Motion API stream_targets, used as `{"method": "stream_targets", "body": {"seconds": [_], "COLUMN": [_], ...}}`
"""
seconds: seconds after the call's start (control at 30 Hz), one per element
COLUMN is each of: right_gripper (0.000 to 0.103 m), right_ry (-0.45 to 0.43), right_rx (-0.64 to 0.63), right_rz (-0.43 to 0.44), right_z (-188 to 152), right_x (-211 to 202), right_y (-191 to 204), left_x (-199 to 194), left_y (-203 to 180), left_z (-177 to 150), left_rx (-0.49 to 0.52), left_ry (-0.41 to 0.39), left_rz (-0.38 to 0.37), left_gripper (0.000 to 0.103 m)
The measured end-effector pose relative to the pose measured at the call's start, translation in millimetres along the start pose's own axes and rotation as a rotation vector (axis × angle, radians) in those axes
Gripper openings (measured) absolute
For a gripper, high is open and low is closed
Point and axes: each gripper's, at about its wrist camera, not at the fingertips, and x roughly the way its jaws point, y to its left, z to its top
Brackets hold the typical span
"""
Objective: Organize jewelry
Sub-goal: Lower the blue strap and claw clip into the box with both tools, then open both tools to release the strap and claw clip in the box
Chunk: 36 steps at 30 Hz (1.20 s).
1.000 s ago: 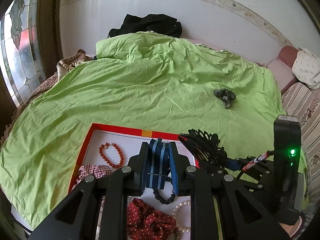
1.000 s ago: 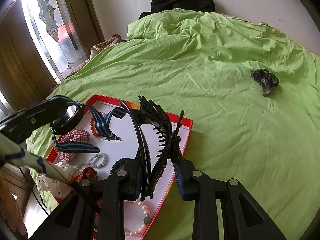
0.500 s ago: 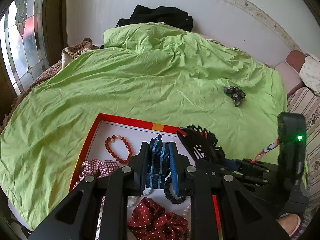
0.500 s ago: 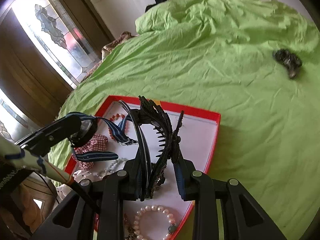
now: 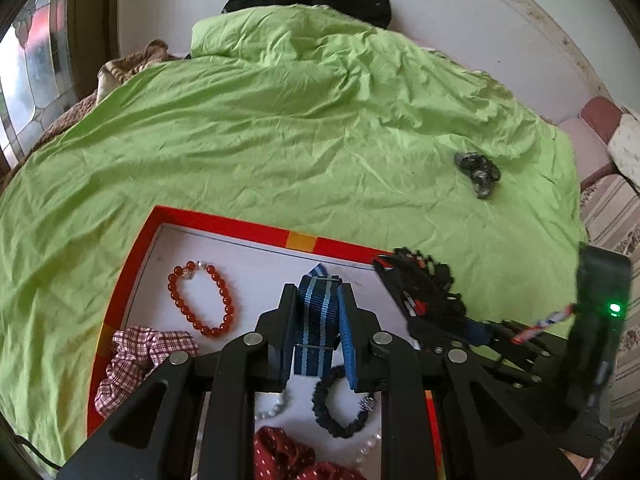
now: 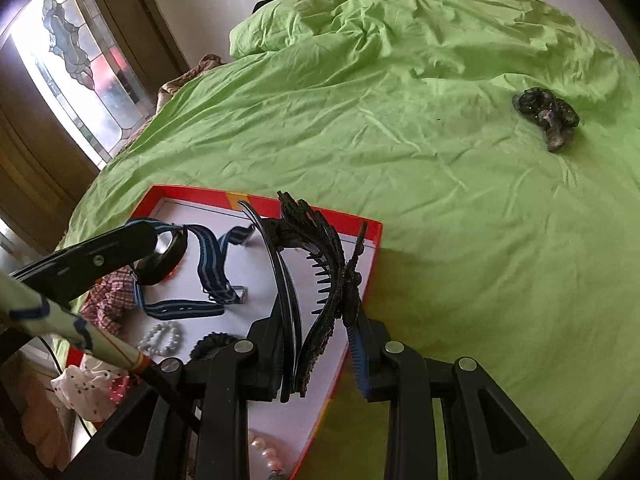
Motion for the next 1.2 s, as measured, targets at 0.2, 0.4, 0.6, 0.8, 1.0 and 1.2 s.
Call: {"method": "stream_targets", "body": {"seconds": [0.2,0.4,0.6,0.8,1.0,1.2], "right_gripper": [0.030,0.030,0.031,0.031,0.031,0.046], "right_ry": [0.005,0.025,0.022,0.014,0.005,0.003], "right_rx": [-0.006,-0.018,-0.021,-0.029,-0.042,-0.012], "right_rz": [0.001,0.001,-0.025,-0.030,-0.038,0.006], "right_z": [2.0,1.8,2.0,2.3,0.5,1.0], "right_x": [6.8,18.2,23.7,24.1,23.0,17.1], "right_y": [1.8,10.0,8.4,8.4,10.0,8.8], "left_x": [11.8,22.4,28.5,33.1,34.0,29.1], "left_y": [8.7,11.9,11.4,9.7,8.9,11.8], "left_z": [-3.2,-7.3,-9.7,-10.4,-11.8,-13.6], "left_rx": [-0.003,0.014,0.032,0.035,0.040,0.018], "left_ry": [0.016,0.020,0.024,0.027,0.027,0.033], "left_rz": [0.042,0.093,0.113,0.119,0.131,0.128], "left_gripper": [0.019,0.019,0.019,0.019,0.019,0.020]}}
